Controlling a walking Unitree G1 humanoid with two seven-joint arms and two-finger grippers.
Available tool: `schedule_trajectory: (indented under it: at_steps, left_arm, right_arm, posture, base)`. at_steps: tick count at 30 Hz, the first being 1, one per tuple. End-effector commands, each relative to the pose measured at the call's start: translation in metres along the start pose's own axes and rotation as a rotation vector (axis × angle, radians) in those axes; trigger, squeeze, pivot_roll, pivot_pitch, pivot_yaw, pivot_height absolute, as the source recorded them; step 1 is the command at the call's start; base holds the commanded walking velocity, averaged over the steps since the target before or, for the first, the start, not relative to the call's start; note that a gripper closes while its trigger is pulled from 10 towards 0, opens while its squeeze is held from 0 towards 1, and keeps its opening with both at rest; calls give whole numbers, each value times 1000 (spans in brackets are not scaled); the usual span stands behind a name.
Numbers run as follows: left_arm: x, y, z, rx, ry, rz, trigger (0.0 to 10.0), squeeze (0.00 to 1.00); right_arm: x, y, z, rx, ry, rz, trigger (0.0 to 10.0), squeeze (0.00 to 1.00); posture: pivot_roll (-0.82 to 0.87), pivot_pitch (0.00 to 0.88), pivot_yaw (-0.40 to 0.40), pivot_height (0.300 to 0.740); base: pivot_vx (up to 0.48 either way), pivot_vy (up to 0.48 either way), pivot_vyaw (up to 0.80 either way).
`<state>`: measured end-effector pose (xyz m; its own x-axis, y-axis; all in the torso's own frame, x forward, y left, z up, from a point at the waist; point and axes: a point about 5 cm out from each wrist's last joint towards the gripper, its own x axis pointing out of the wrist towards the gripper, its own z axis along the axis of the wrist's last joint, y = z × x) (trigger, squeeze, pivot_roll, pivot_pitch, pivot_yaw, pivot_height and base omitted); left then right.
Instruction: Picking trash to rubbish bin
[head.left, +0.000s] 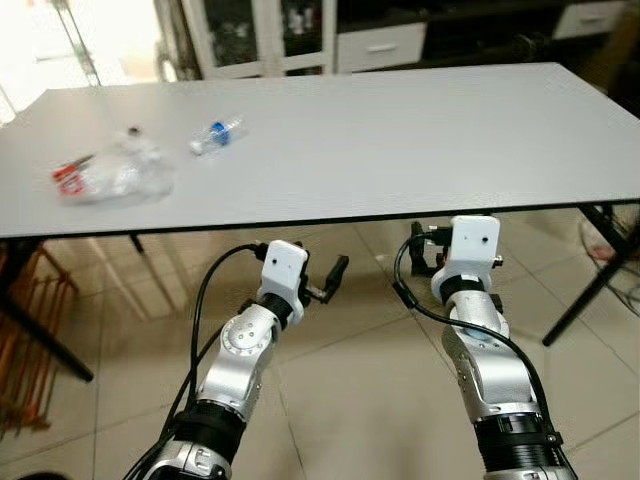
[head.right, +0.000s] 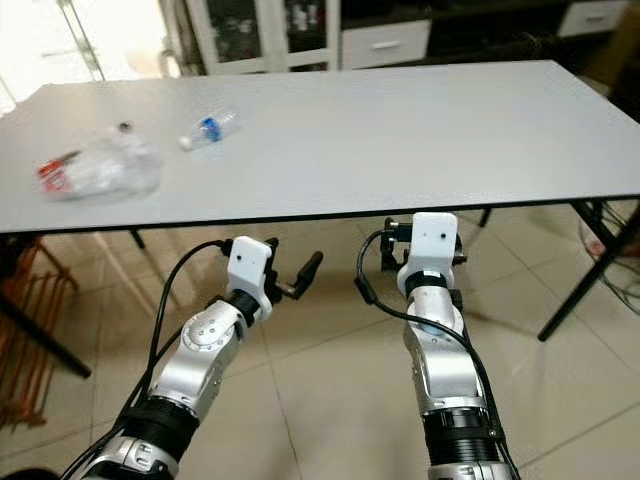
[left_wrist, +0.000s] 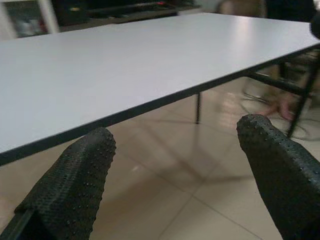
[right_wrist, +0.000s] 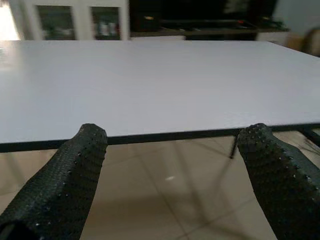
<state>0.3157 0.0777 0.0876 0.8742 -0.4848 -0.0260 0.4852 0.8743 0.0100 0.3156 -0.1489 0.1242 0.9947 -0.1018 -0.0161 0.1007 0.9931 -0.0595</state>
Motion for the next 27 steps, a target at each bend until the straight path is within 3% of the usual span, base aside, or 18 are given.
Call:
schedule_trajectory:
  at_steps: [1, 9, 17, 27]
  left_arm:
    - [1, 2, 4, 16, -12, -2, 10000, 0]
    - [2, 1, 8, 1, -42, -6, 10000, 0]
    - [2, 6, 14, 17, -56, 11, 10000, 0]
    - [7, 14, 33, 27, -117, 40, 10000, 0]
  right_arm:
    - [1, 1, 5, 4, -17, 3, 10000, 0]
    - [1, 1, 5, 2, -20, 4, 10000, 0]
    - [2, 2, 6, 0, -21, 10, 10000, 0]
    - [2, 3, 10, -16, -41, 16, 10000, 0]
  posture:
    - [-47, 17, 33, 740]
    - [-49, 15, 36, 740]
    - [-48, 14, 35, 740]
    - [-48, 12, 33, 740]
  base:
    - [345, 0, 0]
    - [388, 0, 0]
    - [0, 0, 0]
    - [454, 0, 0]
